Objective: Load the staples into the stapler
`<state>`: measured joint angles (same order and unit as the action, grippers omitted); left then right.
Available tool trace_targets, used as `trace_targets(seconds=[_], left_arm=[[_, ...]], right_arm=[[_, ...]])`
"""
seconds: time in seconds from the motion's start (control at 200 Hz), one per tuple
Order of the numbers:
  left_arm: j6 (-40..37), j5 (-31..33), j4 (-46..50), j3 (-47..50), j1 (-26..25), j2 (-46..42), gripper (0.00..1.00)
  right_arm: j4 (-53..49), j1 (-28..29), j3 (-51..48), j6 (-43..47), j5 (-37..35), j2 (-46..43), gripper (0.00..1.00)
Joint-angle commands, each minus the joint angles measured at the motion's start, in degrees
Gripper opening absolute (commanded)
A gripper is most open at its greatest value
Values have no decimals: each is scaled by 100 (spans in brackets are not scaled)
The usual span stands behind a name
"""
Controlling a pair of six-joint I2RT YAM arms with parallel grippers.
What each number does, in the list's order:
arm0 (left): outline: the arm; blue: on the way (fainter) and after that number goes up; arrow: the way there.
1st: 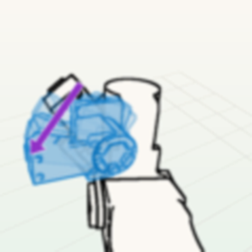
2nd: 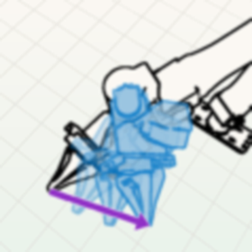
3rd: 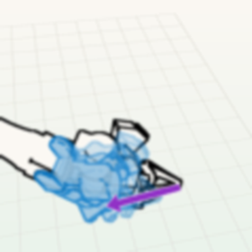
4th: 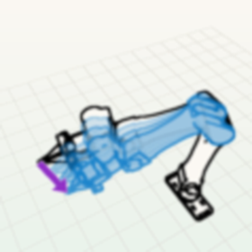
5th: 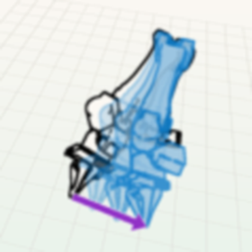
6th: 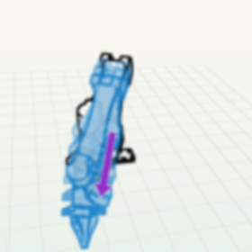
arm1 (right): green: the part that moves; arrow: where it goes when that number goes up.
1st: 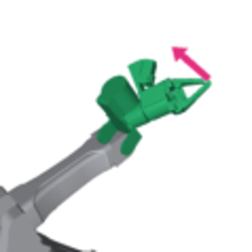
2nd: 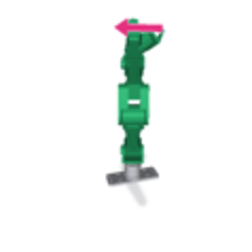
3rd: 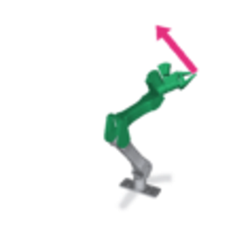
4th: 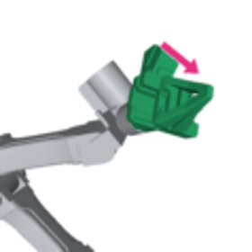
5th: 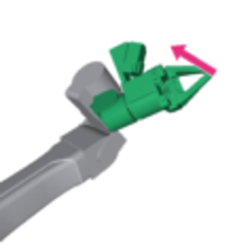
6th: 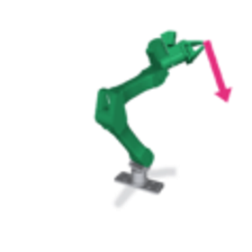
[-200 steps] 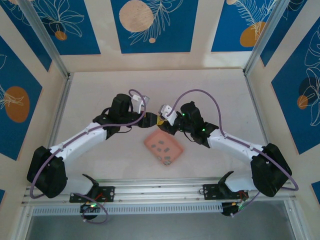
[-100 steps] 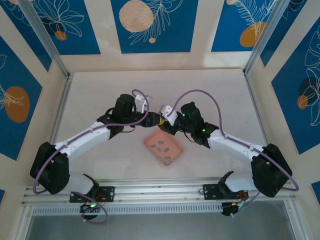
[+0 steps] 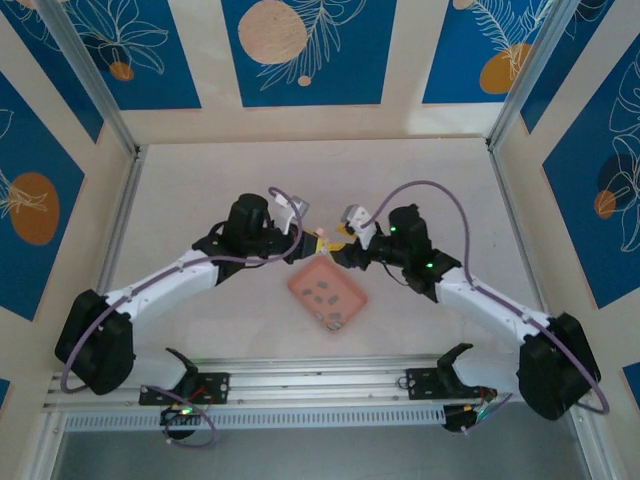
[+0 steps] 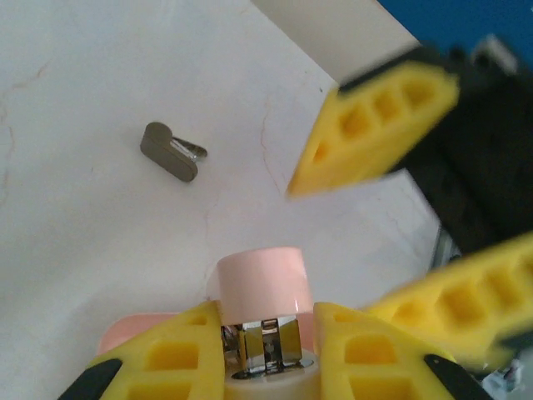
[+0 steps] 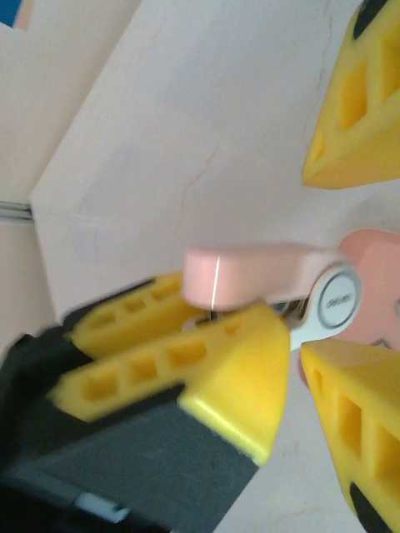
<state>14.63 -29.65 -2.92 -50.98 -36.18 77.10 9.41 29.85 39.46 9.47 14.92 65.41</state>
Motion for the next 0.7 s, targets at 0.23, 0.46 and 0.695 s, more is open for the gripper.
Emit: trace_targets(seconds=[0.23,0.46,0.695], left_arm=[[-2903,-1379,-772,401,-8,-402,0],[-3500,-2018,-622,270,-4,-334,0],[-3713,-2017,-408,198,-18,-342,0]], right_arm=[[-2082,-797,574,932,2512,-229,59],[-2764,-506,1136,1746,2520,277,60],[-2910,-353,1519,1857,2785,683,58]])
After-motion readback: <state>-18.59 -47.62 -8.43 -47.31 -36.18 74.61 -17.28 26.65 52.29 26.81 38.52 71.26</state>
